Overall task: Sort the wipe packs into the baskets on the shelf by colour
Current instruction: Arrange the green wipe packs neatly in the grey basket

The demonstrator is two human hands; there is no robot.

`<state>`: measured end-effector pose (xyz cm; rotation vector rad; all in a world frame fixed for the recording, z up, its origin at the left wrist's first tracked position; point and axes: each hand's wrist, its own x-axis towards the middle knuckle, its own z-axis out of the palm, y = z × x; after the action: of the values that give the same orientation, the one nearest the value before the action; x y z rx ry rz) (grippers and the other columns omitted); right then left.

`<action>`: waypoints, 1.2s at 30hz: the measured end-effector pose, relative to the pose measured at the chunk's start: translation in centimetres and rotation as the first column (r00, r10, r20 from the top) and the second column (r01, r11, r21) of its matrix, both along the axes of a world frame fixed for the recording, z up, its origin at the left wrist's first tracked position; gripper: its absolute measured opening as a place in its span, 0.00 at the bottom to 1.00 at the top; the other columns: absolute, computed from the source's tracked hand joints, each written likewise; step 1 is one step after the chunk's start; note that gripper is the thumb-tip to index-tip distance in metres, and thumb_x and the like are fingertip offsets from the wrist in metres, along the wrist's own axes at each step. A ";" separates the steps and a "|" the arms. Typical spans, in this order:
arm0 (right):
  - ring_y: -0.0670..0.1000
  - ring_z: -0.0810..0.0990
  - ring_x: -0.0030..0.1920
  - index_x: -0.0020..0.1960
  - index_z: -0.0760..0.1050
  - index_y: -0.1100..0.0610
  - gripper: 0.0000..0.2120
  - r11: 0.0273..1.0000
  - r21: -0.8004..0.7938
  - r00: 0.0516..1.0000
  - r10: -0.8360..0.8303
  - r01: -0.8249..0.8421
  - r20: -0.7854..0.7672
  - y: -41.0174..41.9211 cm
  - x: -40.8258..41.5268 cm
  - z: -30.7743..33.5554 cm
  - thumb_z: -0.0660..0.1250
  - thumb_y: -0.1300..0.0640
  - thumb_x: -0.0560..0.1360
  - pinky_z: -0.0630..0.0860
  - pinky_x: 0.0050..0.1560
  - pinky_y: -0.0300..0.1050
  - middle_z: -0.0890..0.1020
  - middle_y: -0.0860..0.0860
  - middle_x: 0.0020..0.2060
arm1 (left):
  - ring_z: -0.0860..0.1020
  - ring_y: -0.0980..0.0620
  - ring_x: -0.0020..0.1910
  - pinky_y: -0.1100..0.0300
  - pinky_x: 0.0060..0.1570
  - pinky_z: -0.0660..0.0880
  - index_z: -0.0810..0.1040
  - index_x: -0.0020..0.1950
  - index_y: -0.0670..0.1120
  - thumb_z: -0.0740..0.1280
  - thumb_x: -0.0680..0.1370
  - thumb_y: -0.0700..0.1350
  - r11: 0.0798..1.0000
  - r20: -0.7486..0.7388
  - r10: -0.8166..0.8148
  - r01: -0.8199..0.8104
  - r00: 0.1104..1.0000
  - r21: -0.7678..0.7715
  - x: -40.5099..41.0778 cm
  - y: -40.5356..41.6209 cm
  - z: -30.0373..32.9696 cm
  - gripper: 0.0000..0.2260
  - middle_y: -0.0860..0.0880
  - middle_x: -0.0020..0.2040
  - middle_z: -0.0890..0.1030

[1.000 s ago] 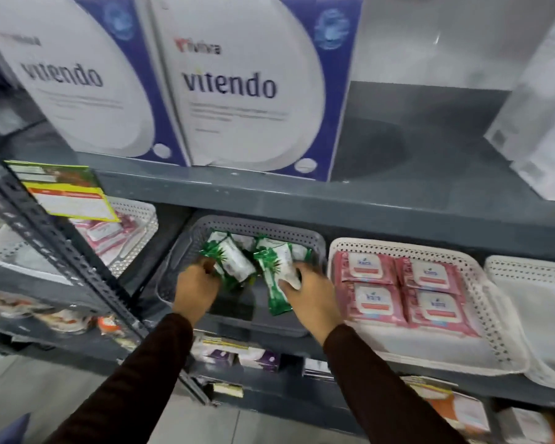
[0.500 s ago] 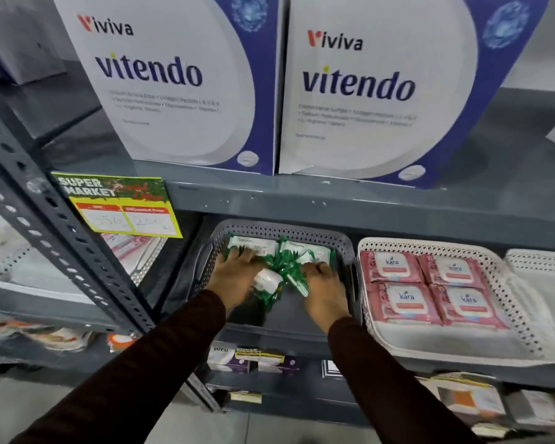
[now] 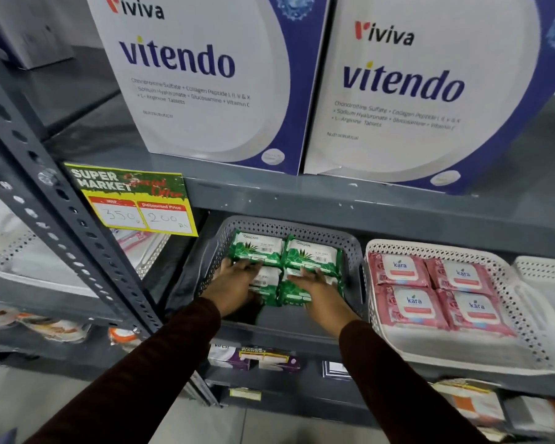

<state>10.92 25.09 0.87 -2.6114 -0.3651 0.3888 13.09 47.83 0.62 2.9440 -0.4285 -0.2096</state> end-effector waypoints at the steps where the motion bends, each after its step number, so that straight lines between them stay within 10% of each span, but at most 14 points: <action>1: 0.58 0.39 0.81 0.79 0.58 0.44 0.46 1.000 -0.023 1.000 0.005 -0.005 0.004 0.2 0.2 -0.1 0.56 0.81 0.71 0.37 0.76 0.67 0.49 0.51 0.82 | 0.63 0.37 0.66 0.44 0.67 0.67 0.57 0.78 0.51 0.66 0.78 0.42 1.000 -0.006 -0.003 0.003 1.000 -0.026 0.1 0.0 -0.1 0.31 0.46 0.76 0.64; 8: 0.52 0.32 0.78 0.82 0.46 0.50 0.32 0.997 0.044 0.997 -0.060 0.058 0.051 0.0 1.8 -0.8 0.55 0.49 0.82 0.31 0.77 0.60 0.41 0.51 0.81 | 0.62 0.43 0.70 0.46 0.69 0.62 0.65 0.75 0.53 0.58 0.79 0.63 0.961 0.098 0.078 -0.048 0.992 -0.271 1.2 0.5 0.1 0.27 0.51 0.74 0.64; 17: 0.52 0.39 0.81 0.81 0.44 0.48 0.30 0.978 -0.188 0.987 -0.065 0.093 0.150 0.8 6.4 -2.6 0.42 0.39 0.82 0.35 0.78 0.63 0.44 0.50 0.82 | 0.37 0.46 0.77 0.43 0.75 0.38 0.42 0.79 0.51 0.44 0.83 0.58 1.000 -0.077 0.029 -0.029 0.997 -0.008 4.8 -2.6 -1.8 0.27 0.51 0.80 0.40; 31: 0.54 0.41 0.82 0.82 0.46 0.51 0.31 0.976 -0.217 0.992 0.053 -0.027 0.114 0.0 6.5 -0.9 0.46 0.40 0.83 0.36 0.78 0.64 0.48 0.51 0.82 | 0.39 0.45 0.78 0.44 0.76 0.40 0.42 0.79 0.46 0.45 0.83 0.56 0.989 -0.091 0.077 -0.065 0.993 0.129 5.1 -3.7 -1.4 0.27 0.48 0.80 0.40; 36: 0.56 0.53 0.81 0.78 0.63 0.54 0.25 0.993 0.108 0.894 -0.097 0.054 0.438 -7.1 3.4 1.3 0.53 0.49 0.83 0.44 0.79 0.59 0.62 0.53 0.79 | 0.52 0.41 0.78 0.47 0.76 0.50 0.54 0.78 0.40 0.54 0.83 0.47 0.971 0.129 0.007 0.024 0.992 -0.238 2.8 -12.5 0.4 0.25 0.39 0.79 0.56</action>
<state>14.35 17.99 2.15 -2.5928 -0.4160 -0.2562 15.87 35.29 1.05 2.7273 -0.4494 0.0312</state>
